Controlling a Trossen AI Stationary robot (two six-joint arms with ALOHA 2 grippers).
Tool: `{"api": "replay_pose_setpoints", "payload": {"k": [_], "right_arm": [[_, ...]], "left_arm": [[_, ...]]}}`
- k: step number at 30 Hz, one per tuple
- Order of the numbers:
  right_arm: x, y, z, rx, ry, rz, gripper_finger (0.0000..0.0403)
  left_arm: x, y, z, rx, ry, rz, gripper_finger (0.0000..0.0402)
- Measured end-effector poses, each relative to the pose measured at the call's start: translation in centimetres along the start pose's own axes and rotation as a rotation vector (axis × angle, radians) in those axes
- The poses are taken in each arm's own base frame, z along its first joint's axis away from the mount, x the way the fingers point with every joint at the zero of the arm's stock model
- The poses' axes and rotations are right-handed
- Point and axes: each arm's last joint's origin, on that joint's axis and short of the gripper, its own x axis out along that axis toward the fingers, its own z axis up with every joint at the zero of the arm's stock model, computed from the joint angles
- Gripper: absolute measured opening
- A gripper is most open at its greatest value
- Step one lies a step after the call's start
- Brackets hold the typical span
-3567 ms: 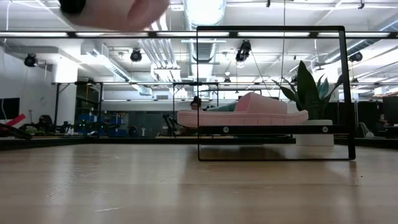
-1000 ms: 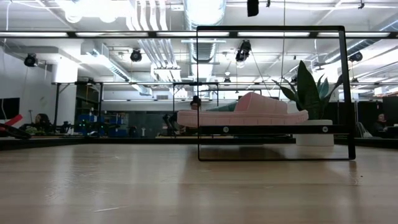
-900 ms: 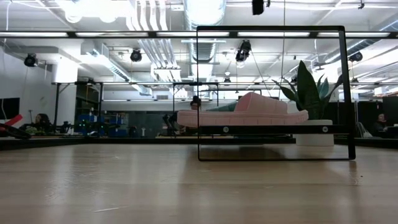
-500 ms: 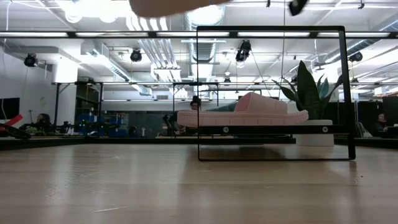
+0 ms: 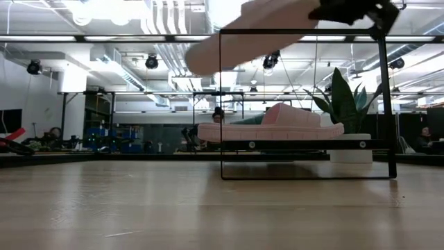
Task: Pick and place slides into the shelf
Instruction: Put the pink slide on the shelf
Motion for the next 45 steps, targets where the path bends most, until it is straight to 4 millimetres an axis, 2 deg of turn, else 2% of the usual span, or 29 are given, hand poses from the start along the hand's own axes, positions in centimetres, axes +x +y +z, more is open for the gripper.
{"api": "replay_pose_setpoints", "payload": {"k": [8, 17, 31, 38, 45], "right_arm": [[-1.2, 2.2, -0.7, 0.134, -0.111, 0.026, 0.0024], [-0.5, 5.4, -1.8, 0.235, -0.144, 0.146, 0.0024], [0.1, 7.6, -2.5, 0.424, -0.134, 0.270, 0.0024], [0.3, 8.5, -2.9, 0.423, -0.082, 0.348, 0.0020], [1.5, 9.7, -3.3, 0.426, 0.002, 0.467, 0.0020]], "left_arm": [[0.1, 0.0, -0.1, 0.004, 0.018, 0.029, 0.0290], [0.2, 0.0, -0.2, 0.008, 0.043, 0.063, 0.0290], [0.5, -0.3, -0.5, 0.043, 0.061, 0.069, 0.0290], [0.5, -0.3, -0.5, 0.044, 0.062, 0.068, 0.0290], [0.5, -0.4, -0.5, 0.047, 0.066, 0.067, 0.0290]]}}
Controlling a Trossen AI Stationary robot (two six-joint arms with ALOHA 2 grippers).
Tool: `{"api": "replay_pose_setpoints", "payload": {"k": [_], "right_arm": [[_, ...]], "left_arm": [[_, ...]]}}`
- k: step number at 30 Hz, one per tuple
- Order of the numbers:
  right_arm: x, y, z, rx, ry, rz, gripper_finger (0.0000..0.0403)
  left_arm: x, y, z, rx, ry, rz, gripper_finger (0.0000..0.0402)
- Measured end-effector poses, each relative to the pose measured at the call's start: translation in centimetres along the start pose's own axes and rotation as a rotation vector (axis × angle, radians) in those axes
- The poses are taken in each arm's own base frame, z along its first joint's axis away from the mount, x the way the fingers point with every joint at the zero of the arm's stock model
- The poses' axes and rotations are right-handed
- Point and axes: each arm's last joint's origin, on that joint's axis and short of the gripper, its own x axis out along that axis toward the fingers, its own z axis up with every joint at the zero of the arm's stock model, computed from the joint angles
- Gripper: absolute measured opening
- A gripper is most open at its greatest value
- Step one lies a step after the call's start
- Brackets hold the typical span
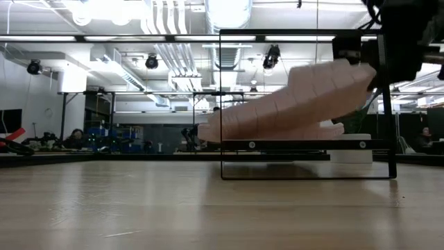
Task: Pick and place slides into the shelf
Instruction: Put the pink slide on the shelf
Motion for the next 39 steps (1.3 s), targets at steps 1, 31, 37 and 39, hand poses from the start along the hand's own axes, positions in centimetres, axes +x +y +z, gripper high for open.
{"api": "replay_pose_setpoints", "payload": {"k": [1, 31, 37, 39], "right_arm": [[0.3, 0.0, -0.1, 0.013, 0.017, 0.015, 0.0020], [1.6, -0.6, -0.1, 0.527, 0.252, 0.095, 0.0153], [1.9, -0.6, -0.2, 0.537, 0.265, 0.101, 0.0189], [2.0, -0.6, -0.2, 0.559, 0.265, 0.099, 0.0197]], "left_arm": [[0.1, -0.1, -0.1, 0.003, 0.003, -0.002, 0.0290], [0.9, -1.3, -0.6, 0.025, 0.031, -0.020, 0.0290], [0.9, -1.4, -0.6, 0.027, 0.033, -0.020, 0.0290], [0.9, -1.4, -0.6, 0.027, 0.033, -0.021, 0.0290]]}}
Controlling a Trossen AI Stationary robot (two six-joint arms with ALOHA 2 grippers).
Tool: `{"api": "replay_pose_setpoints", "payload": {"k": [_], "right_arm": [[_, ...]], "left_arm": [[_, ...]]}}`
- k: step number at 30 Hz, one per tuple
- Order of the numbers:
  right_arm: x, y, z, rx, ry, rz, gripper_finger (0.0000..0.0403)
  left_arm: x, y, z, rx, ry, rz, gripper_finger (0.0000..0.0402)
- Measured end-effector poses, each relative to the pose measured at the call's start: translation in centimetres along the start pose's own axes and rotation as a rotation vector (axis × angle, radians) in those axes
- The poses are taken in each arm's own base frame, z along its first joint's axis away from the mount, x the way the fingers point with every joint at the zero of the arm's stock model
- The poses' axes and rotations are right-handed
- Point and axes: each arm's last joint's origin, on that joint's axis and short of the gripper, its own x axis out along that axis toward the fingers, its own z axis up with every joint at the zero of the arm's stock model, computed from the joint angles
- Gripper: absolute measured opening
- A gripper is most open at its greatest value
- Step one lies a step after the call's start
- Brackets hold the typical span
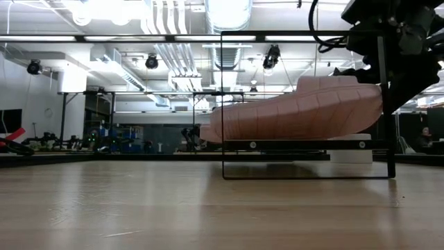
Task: Pick and place slides into the shelf
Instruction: Put the pink slide on the shelf
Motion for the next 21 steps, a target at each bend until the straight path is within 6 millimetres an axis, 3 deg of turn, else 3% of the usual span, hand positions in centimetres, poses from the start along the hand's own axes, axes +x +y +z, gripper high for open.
{"api": "replay_pose_setpoints", "payload": {"k": [13, 21], "right_arm": [[-1.7, 0.0, 1.7, 0.202, -0.010, 0.037, 0.0210], [-1.1, -0.1, 1.6, 0.248, 0.028, 0.044, 0.0210]], "left_arm": [[0.0, -0.1, -0.1, 0.005, 0.004, -0.003, 0.0290], [0.1, -0.3, -0.3, 0.019, 0.019, -0.013, 0.0290]]}}
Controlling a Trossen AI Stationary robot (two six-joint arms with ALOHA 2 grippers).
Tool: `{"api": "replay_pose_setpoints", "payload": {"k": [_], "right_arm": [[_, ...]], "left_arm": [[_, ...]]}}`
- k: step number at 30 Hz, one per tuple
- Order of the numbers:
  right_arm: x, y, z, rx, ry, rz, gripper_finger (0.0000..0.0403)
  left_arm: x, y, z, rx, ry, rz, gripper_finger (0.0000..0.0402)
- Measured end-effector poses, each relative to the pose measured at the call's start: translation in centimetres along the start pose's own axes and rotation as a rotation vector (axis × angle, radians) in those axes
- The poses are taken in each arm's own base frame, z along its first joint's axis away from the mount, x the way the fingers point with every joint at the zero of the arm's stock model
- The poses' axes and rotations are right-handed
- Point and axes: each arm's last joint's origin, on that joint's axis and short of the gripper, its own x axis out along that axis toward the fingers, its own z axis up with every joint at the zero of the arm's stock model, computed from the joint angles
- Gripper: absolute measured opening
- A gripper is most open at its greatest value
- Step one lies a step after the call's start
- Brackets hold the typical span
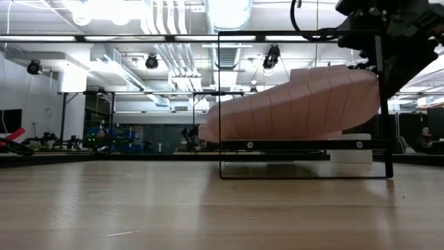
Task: Pick and place slides into the shelf
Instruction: Put the pink slide on the shelf
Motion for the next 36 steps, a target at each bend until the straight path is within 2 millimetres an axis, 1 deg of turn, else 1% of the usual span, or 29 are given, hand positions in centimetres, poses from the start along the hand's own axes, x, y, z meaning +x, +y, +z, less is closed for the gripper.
{"api": "replay_pose_setpoints", "payload": {"k": [9, 13, 15, 22, 28, 33, 36], "right_arm": [[0.9, 0.0, 0.1, 0.032, 0.045, 0.066, 0.0210], [1.0, 0.0, 0.1, 0.088, 0.049, 0.071, 0.0210], [1.0, 0.0, 0.2, 0.089, 0.047, 0.073, 0.0210], [0.2, 0.2, 0.3, 0.063, 0.023, 0.076, 0.0210], [-0.4, 0.4, 0.3, 0.059, 0.008, 0.106, 0.0210], [-1.8, 0.8, 1.0, 0.060, 0.031, 0.115, 0.0210], [-2.6, 0.8, 1.5, 0.054, 0.041, 0.063, 0.0210]], "left_arm": [[0.0, 0.0, -0.1, -0.024, 0.007, -0.001, 0.0290], [0.1, -0.2, -0.2, -0.040, 0.013, -0.004, 0.0290], [0.3, -0.4, -0.3, -0.035, 0.020, -0.008, 0.0290], [0.7, -1.1, -0.8, -0.004, 0.051, -0.020, 0.0290], [0.8, -1.3, -1.1, -0.005, 0.074, -0.030, 0.0290], [0.8, -1.2, -1.1, -0.008, 0.071, -0.028, 0.0290], [0.7, -1.2, -1.1, -0.011, 0.071, -0.028, 0.0290]]}}
